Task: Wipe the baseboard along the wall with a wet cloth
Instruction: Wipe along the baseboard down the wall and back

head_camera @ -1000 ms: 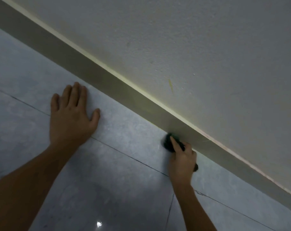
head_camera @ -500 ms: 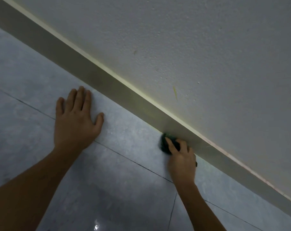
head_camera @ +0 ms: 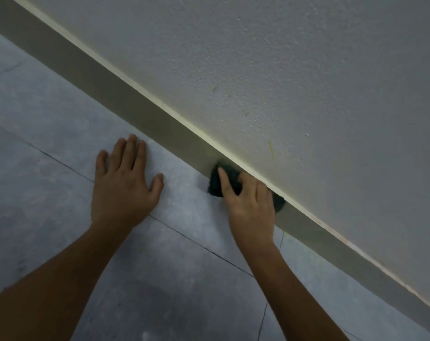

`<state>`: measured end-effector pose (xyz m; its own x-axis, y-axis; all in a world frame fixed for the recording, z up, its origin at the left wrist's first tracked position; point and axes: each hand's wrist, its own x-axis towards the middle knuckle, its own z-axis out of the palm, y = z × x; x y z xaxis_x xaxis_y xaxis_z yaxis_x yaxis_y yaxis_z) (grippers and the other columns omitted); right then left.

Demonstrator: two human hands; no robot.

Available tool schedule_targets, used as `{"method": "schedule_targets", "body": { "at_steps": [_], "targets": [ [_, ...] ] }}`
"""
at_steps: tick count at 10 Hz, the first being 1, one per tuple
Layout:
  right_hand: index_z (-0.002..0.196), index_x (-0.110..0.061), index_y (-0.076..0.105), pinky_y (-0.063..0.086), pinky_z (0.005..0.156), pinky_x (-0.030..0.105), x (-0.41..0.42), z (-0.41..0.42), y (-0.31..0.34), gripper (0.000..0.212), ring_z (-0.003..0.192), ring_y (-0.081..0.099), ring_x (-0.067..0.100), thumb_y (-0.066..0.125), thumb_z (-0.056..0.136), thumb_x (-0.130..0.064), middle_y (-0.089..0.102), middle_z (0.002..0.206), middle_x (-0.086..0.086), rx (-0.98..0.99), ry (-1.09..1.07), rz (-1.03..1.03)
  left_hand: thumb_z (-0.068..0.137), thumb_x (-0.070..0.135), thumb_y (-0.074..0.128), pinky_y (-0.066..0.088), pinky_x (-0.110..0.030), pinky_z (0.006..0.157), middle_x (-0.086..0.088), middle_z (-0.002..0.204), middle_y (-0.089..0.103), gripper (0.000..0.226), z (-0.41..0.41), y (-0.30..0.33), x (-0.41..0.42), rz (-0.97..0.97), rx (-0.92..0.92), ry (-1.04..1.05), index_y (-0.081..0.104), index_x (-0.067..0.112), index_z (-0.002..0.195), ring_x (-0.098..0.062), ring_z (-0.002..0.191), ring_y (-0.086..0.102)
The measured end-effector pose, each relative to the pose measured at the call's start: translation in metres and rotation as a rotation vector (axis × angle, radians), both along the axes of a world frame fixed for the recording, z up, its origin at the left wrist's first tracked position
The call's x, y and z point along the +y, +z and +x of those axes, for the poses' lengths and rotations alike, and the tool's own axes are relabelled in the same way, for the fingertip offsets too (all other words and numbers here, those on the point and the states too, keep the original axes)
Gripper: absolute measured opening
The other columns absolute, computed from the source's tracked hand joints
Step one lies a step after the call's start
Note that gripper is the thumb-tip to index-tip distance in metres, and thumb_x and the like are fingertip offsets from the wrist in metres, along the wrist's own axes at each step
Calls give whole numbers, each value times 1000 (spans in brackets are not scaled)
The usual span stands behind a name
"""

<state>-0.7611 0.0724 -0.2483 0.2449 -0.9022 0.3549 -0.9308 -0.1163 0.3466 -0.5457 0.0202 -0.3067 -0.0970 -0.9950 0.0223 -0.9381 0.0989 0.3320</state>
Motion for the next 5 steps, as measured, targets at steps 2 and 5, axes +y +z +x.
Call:
{"method": "schedule_targets", "body": {
  "at_steps": [2, 5],
  "targets": [
    [121, -15, 66, 47, 58, 35, 10, -23, -2, 48, 70, 50, 27, 53, 82, 10, 52, 91, 15, 51, 1, -2, 92, 51, 29, 13, -52, 118, -19, 157, 28, 76, -1, -1, 0, -7, 5, 5, 29, 3, 150, -33, 147, 23],
    [123, -17, 64, 48, 57, 36, 7, -23, 2, 55, 73, 40, 26, 67, 75, 11, 43, 94, 12, -57, -11, -90, 92, 51, 29, 12, -51, 118, -18, 158, 27, 76, -3, -1, 0, -6, 6, 9, 28, 4, 151, -33, 147, 23]
  ]
}}
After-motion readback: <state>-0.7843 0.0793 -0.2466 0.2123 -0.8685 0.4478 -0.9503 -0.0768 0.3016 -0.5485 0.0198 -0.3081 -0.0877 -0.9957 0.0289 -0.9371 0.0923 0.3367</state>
